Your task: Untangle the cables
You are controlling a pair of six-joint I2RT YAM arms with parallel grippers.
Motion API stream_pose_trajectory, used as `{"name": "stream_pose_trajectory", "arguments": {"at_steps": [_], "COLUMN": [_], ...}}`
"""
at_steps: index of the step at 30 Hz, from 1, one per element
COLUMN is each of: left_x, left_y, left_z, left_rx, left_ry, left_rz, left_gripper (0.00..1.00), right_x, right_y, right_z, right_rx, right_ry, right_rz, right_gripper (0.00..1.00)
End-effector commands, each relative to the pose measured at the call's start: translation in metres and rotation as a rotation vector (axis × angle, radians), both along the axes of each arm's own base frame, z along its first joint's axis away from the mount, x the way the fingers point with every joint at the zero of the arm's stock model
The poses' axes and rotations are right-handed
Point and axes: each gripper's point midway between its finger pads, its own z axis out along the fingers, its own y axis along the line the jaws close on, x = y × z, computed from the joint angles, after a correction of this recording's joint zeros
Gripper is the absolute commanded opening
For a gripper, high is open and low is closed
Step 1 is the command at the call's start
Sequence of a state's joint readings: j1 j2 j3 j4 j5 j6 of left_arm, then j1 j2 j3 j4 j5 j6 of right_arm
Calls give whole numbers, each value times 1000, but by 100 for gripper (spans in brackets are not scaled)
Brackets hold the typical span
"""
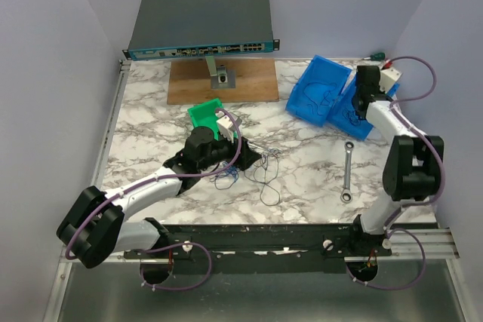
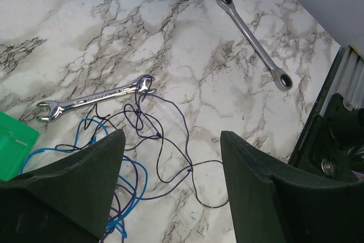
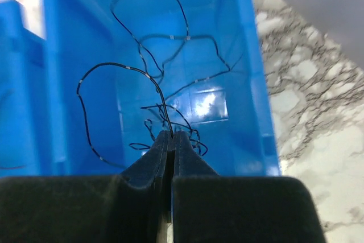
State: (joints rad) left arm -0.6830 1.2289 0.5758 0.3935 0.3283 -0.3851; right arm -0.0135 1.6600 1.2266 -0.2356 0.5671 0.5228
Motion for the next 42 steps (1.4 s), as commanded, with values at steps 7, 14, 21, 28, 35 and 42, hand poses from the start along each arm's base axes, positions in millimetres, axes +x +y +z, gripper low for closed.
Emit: {"name": "stream_pose_trajectory", "arguments": {"at_steps": [7,14,21,28,35,42], "left_x": [6,10,17,9,-1,2], "left_y": [-2,8,20,41,52,48], "left_z": [3,6,1,-11,-46,-67], "left_rx": [16,44,88,141,226,289], "left_ry": [-22,-51,-44,-20,69,114], "left_rz": [8,55,131,184,190,163], "left_gripper": [70,70,73,83,85,76], "right_x": [22,-16,-76,-142,-166,-171], "right_y": [-1,42,186,281,332,371], "right_z": [-16,13,-2,-39,-64,-55], "right_rx": [40,171,322,323,353,385], "right_ry": [46,-17,-8,92,78,-46], "right_rz": [-37,181,780,1069,1258,1393], "right_gripper": [60,74,88,89,80,67]}}
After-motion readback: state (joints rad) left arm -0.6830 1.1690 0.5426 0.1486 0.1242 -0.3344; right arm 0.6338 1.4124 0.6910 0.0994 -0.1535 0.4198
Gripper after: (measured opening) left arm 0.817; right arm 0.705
